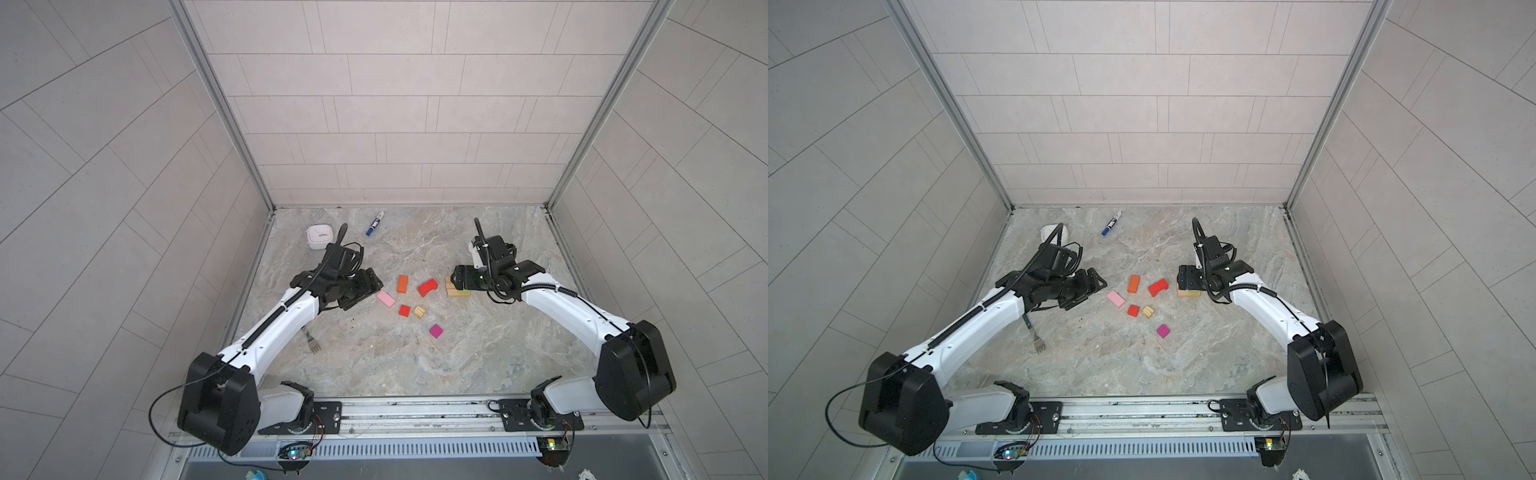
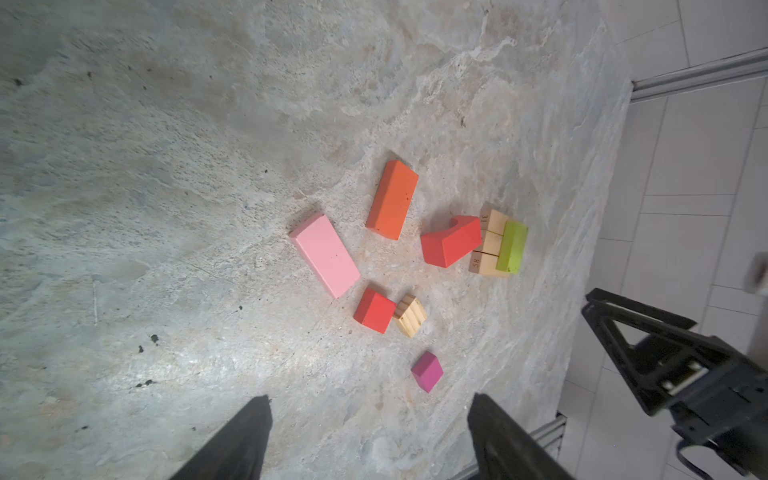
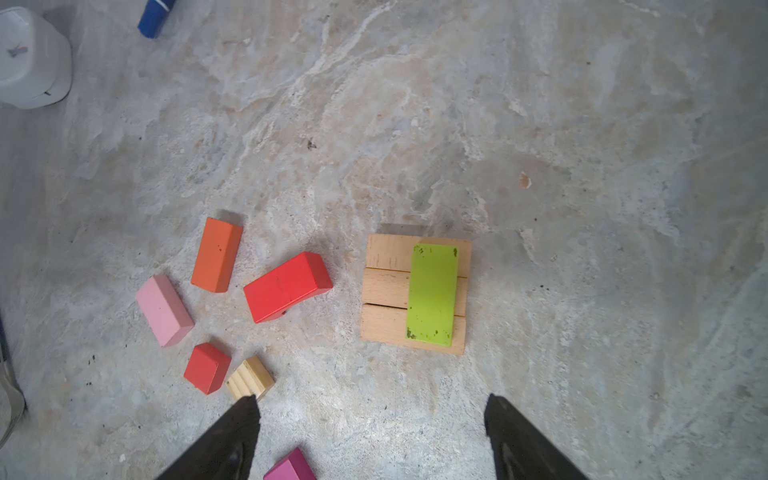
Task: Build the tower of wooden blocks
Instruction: 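Move the left gripper to the pink block while the right arm draws back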
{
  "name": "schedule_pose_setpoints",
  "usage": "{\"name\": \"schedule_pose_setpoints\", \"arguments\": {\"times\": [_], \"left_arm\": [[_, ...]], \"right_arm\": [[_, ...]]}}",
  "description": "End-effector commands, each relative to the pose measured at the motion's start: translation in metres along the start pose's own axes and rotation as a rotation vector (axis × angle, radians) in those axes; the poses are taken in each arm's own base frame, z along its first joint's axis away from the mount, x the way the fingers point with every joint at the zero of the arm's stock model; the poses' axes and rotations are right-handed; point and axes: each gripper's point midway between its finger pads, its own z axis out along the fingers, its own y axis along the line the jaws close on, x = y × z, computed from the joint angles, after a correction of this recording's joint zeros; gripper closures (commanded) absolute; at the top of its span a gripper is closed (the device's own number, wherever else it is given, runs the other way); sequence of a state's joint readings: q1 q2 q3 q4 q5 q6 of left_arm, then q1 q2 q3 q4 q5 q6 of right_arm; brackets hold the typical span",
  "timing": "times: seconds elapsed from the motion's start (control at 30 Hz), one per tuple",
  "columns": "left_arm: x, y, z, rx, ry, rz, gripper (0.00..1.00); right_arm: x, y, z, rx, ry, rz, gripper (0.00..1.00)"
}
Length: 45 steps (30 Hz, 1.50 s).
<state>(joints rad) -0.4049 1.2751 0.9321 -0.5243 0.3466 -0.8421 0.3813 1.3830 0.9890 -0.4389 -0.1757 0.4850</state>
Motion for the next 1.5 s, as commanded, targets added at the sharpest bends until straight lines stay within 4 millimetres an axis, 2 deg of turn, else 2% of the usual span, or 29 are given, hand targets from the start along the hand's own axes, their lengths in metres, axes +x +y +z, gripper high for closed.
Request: {"name": "schedule_pose_setpoints", "arguments": {"times": [0.0,0.33,0.53,0.6,0.63,0.77,0.97,1.2,1.47], "left_arm": [[-0.011,0.003,-0.001,-0.091,-0.072,-0.085,0.22],[0.003,0.015,0.039,-0.179,-0.021,-0.251,0.33],[0.006,0.018,0.056,-0.199,-0.025,-0.302,0.38],[0.007,0.019,0.062,-0.196,-0.027,-0.323,0.43],[0.007,0.020,0.065,-0.198,-0.026,-0.333,0.44],[0.007,0.022,0.077,-0.219,-0.019,-0.340,0.44],[0.002,0.026,0.093,-0.261,-0.020,-0.314,0.44],[-0.007,0.025,0.100,-0.275,-0.039,-0.287,0.41],[-0.007,0.027,0.114,-0.284,-0.026,-0.309,0.41]], "right_arm": [[-0.005,0.008,-0.005,-0.038,-0.054,-0.017,0.13],[0.018,0.015,-0.003,-0.051,-0.141,-0.058,0.12],[0.022,0.005,-0.016,-0.034,-0.241,-0.107,0.12],[0.024,0.003,-0.019,-0.037,-0.276,-0.111,0.12],[0.032,-0.002,-0.017,-0.029,-0.283,-0.123,0.12],[0.036,-0.008,-0.020,-0.021,-0.347,-0.147,0.12],[0.040,-0.009,-0.014,-0.043,-0.395,-0.152,0.11],[0.040,0.004,-0.017,-0.098,-0.403,-0.197,0.11],[0.042,0.012,-0.014,-0.131,-0.392,-0.239,0.11]]}}
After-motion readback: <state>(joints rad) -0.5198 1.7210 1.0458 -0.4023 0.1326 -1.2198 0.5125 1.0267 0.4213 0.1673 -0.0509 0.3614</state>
